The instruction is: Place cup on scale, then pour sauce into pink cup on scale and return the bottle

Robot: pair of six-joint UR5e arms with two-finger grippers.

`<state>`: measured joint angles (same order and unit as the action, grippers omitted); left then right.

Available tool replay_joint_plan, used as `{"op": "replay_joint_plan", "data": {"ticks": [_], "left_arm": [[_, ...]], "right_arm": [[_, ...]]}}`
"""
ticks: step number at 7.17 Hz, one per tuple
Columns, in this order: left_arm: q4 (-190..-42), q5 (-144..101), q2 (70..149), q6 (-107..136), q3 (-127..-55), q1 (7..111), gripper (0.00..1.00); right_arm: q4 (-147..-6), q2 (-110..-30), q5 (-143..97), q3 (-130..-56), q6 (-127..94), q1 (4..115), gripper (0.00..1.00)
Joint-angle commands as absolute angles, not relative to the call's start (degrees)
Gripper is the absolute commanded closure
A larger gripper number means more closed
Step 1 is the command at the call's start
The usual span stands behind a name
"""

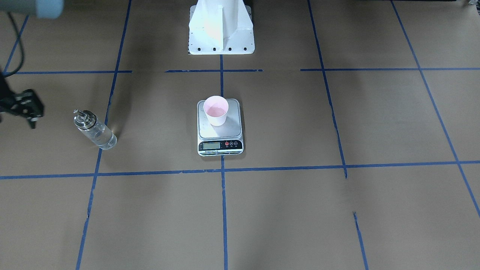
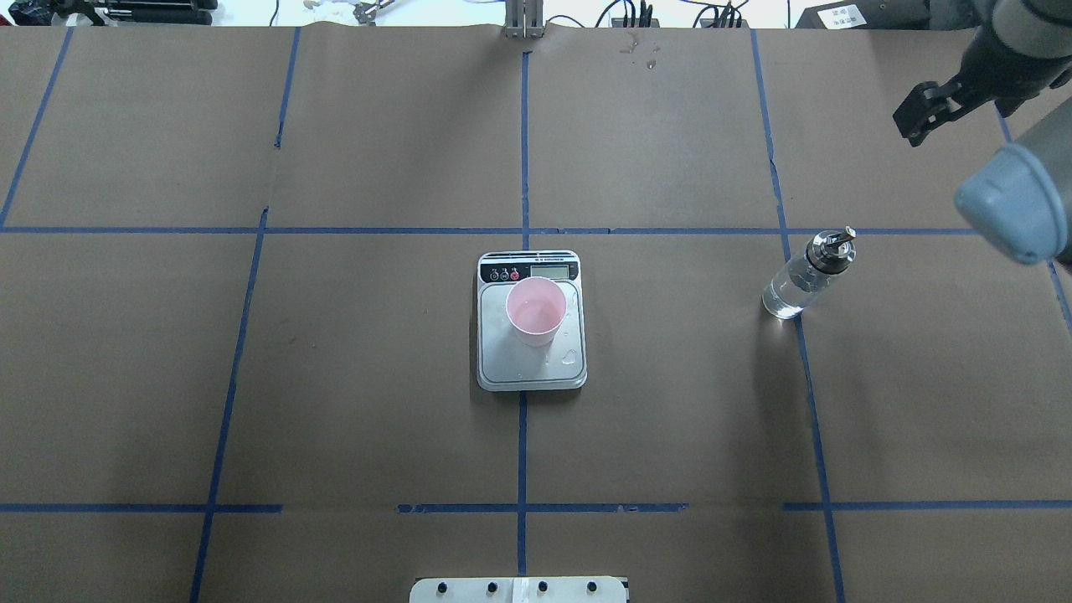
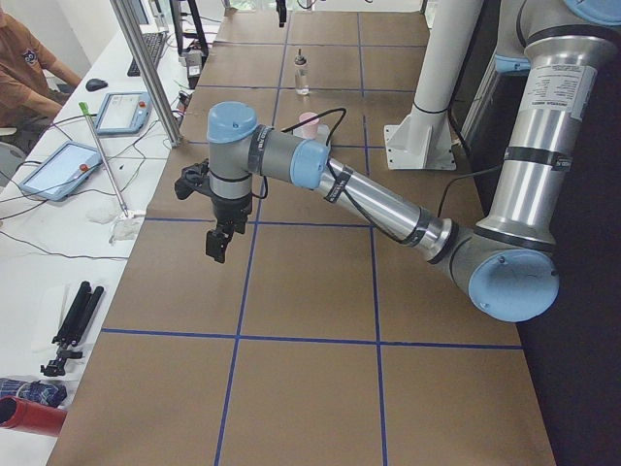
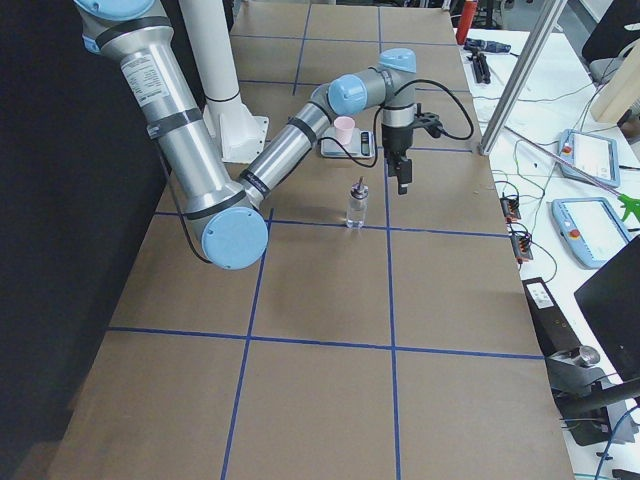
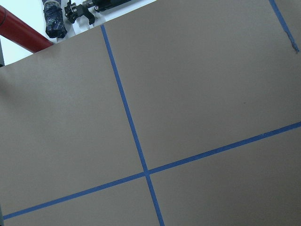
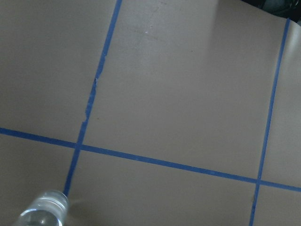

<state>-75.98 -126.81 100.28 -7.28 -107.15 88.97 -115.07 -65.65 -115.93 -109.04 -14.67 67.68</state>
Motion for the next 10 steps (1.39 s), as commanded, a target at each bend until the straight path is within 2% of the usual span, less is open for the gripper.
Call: {"op": "replay_joint_plan", "data": {"ticks": [1,2,4,6,8,10], "left_arm": [[-74.5,-127.2,98.5,-7.5,-106.4,89.0,0.0],[-74.5,-127.4,97.0,-8.3,-105.3,89.0,0.0],[-74.7,-132.7,94.2,-11.4,-102.7,89.2,0.0],[-75.2,-134.0,91.5,-11.6,-99.7,89.3,0.0],[-75.3,-134.0,90.7,-11.7,-98.8,89.4,0.0],[-83.5,-134.2,89.2,-11.5,-93.4,89.3,0.0]], "right_arm": [[-110.4,-69.9,-132.1,-97.9,5.1,80.6,0.0],[-104.9,-73.2,-135.9,-93.0,10.6,85.2,0.0],[-100.8,-80.3,-136.3,-92.1,11.4,86.1,0.0],[-100.9,-82.1,-133.9,-89.9,11.5,84.7,0.0],[-100.9,-83.0,-134.9,-89.9,11.3,88.3,0.0],[-100.9,-83.4,-138.3,-90.2,11.3,91.9,0.0]]}}
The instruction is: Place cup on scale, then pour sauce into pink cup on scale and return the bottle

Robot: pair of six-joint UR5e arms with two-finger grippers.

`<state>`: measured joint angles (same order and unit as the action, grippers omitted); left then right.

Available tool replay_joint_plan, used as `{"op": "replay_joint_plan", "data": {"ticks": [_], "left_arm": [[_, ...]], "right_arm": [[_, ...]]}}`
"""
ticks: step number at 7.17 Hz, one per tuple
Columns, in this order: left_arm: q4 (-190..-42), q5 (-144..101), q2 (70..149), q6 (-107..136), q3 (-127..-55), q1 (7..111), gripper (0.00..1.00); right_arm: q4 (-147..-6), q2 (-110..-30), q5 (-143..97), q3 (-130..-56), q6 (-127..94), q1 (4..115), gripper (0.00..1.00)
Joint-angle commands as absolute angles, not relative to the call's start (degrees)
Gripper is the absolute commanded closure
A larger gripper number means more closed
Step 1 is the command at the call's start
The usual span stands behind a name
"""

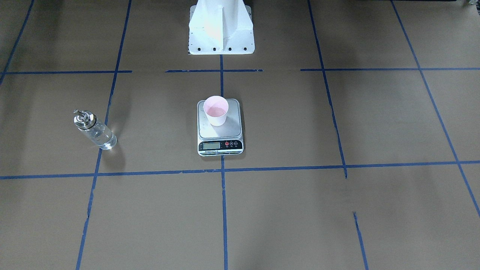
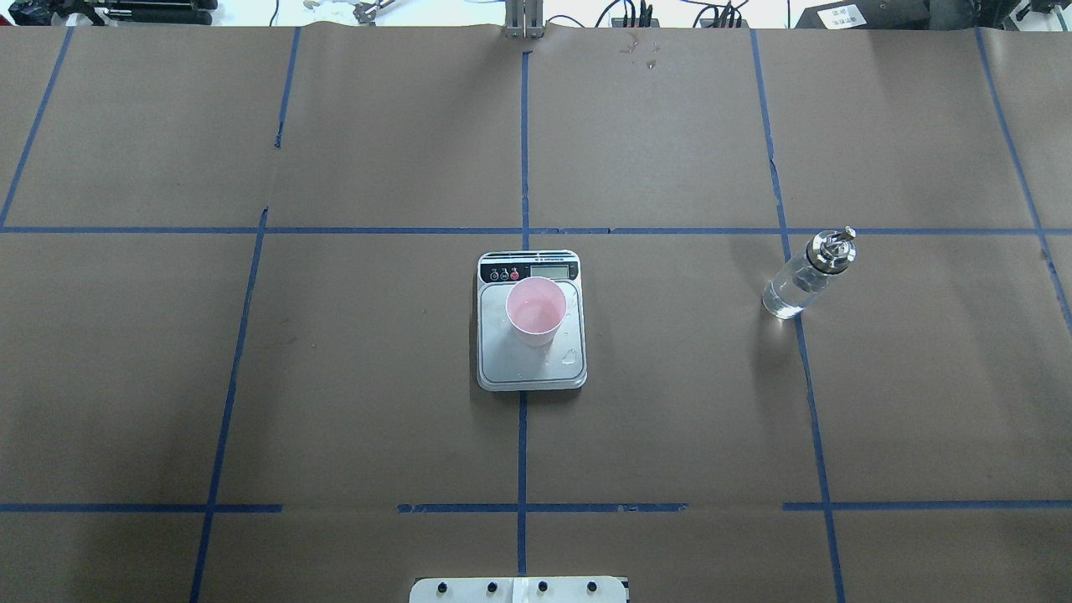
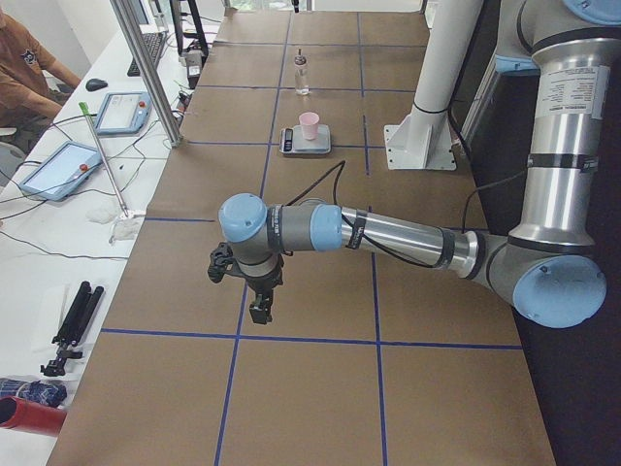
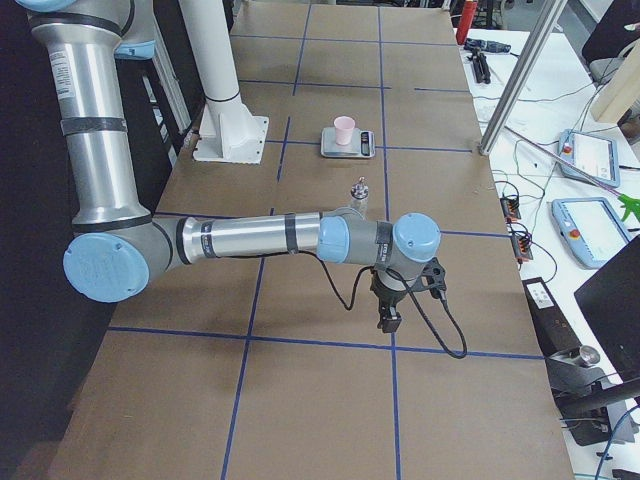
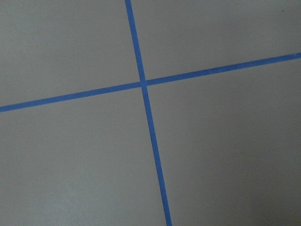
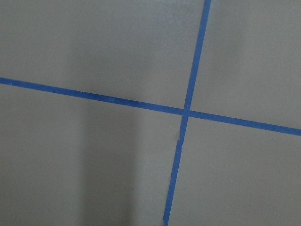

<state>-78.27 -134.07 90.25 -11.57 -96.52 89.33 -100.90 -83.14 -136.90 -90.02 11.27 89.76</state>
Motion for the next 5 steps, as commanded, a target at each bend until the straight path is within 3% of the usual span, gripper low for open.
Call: {"op": "replay_joint_plan", "data": {"ticks": [1,5], "left_arm": [[-86.5,-134.2,88.9,-11.6,-91.8,89.3,0.0],[-87.0,-134.2,88.4,-11.7,-91.5,89.4,0.0]], "right_arm": [[-100.8,-83.9,-138.4,-90.4,11.3,92.2,0.0],[-100.8,-85.2,-138.2,-90.4,10.4,92.3,0.0]]}}
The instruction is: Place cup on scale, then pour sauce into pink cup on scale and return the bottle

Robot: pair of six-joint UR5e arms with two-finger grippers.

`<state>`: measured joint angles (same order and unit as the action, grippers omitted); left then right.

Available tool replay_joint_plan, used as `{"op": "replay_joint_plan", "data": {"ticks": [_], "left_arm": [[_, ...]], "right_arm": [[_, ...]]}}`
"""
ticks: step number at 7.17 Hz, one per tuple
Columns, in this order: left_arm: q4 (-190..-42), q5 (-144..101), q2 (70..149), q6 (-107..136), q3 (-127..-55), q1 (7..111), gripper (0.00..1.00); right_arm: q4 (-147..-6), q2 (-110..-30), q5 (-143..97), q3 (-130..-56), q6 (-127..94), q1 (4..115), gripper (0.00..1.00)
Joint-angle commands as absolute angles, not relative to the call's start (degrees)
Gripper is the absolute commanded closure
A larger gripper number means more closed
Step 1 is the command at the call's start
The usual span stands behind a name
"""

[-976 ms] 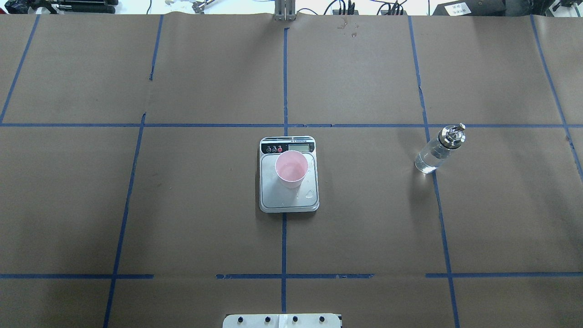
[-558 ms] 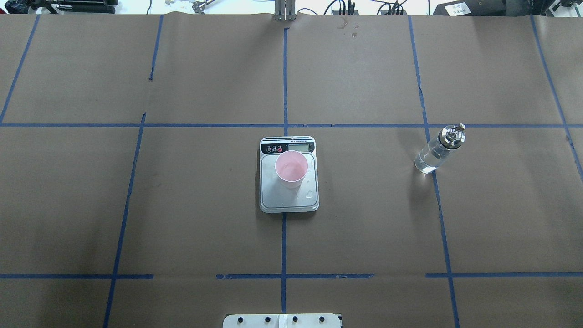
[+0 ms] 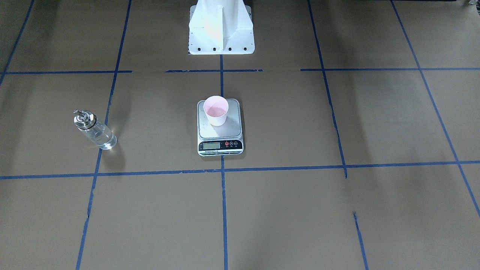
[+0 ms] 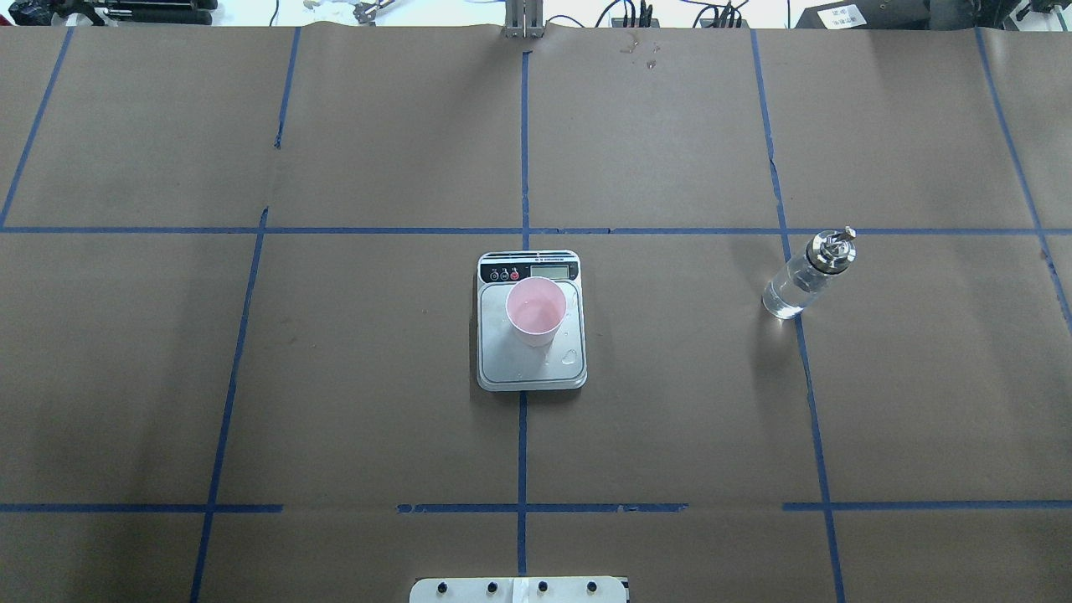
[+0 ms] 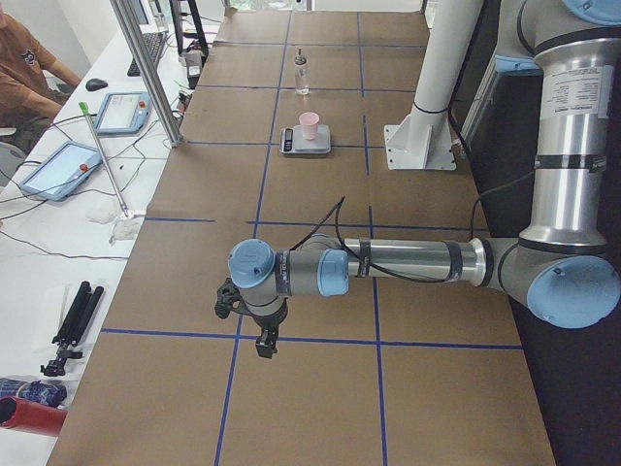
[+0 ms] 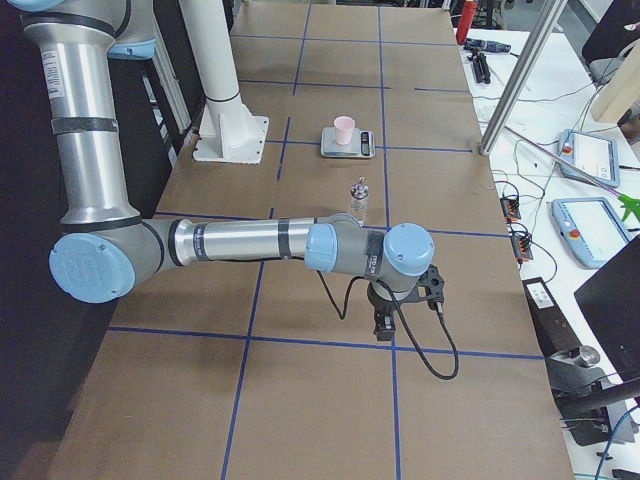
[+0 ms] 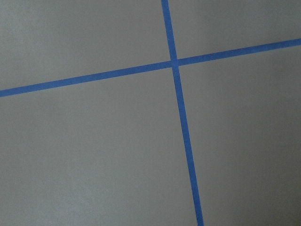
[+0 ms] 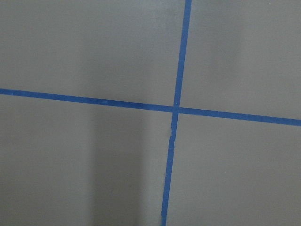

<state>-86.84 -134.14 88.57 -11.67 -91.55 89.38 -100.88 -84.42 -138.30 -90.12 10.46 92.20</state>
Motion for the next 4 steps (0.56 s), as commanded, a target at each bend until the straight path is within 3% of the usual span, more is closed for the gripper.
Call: {"op": "replay_joint_plan", "data": {"ticks": [1,4], "left_arm": [[-87.0,-134.2,88.4,-11.7,-91.5,89.4,0.0],[-87.0,-134.0,88.4,-11.6,-91.6,89.4,0.0]], "right_arm": [[-100.7,-85.4,-138.0,-90.4,10.5,92.5,0.0],[-90.9,-89.0,-133.1,-89.7,9.8,92.5,0.0]]}}
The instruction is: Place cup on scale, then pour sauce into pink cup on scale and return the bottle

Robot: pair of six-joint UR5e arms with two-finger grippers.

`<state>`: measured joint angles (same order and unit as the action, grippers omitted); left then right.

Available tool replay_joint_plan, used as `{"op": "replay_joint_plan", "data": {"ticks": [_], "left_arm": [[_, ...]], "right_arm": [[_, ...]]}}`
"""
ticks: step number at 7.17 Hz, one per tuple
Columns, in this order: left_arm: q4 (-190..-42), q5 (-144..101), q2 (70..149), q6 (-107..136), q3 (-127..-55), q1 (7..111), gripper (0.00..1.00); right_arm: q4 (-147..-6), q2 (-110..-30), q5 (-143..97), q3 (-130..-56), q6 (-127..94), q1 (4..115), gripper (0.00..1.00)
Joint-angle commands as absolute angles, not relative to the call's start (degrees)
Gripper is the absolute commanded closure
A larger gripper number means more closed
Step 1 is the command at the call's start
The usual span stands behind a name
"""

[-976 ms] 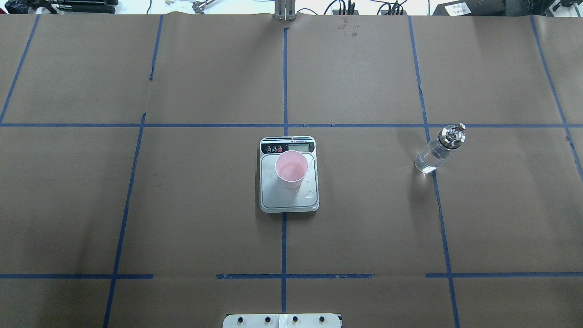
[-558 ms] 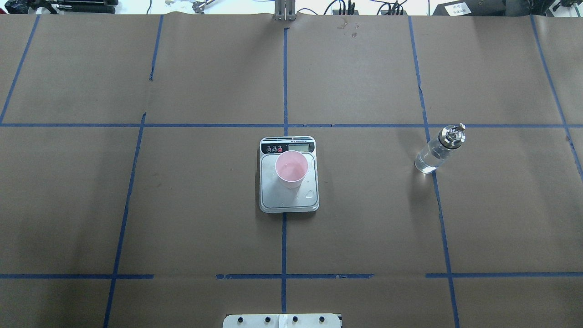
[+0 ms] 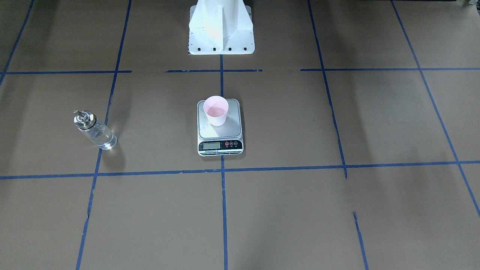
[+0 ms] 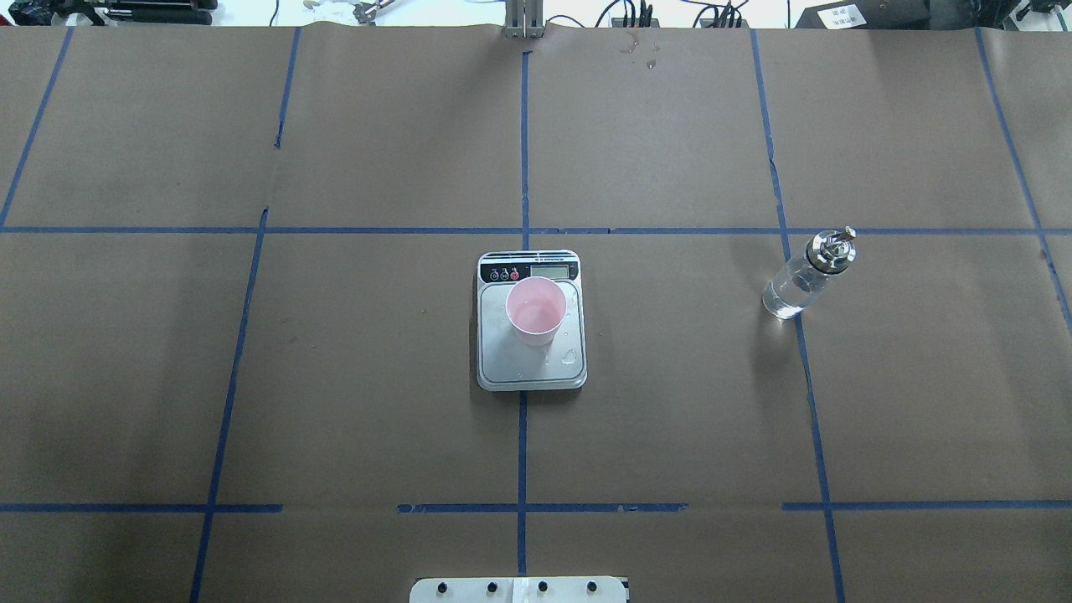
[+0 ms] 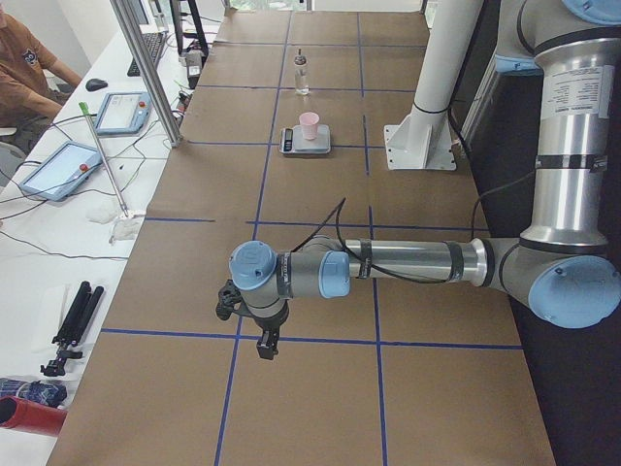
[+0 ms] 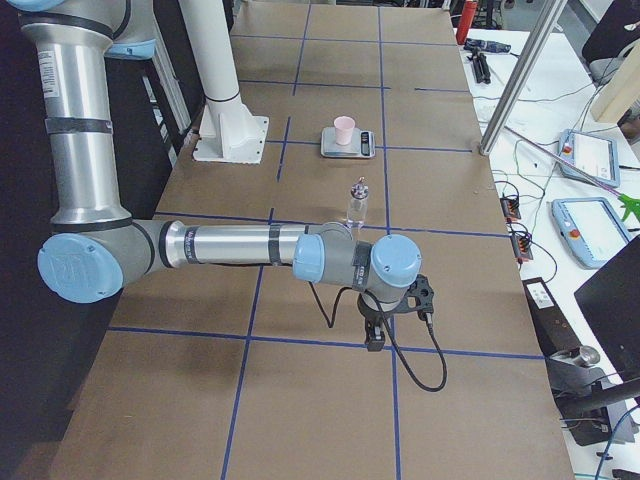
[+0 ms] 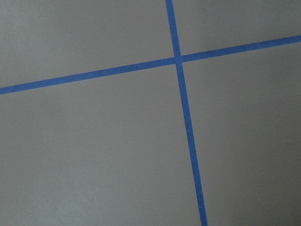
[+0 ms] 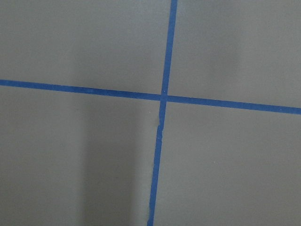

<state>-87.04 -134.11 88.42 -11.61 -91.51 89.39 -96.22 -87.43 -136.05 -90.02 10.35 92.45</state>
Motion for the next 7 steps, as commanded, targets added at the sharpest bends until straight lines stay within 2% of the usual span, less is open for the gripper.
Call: {"op": "replay_joint_plan", "data": {"ticks": [1,7], "left_arm": [[-87.0,-134.0,88.4,-11.6,-91.7,89.4,0.0],[-89.7,-134.0,89.2,-0.7,-92.1,89.5,0.0]], "right_arm": [[-90.5,-88.9,-132.8,-89.6,6.7,92.5,0.0],[-89.6,-88.8,-133.3,-89.6,3.0,92.4,0.0]]}}
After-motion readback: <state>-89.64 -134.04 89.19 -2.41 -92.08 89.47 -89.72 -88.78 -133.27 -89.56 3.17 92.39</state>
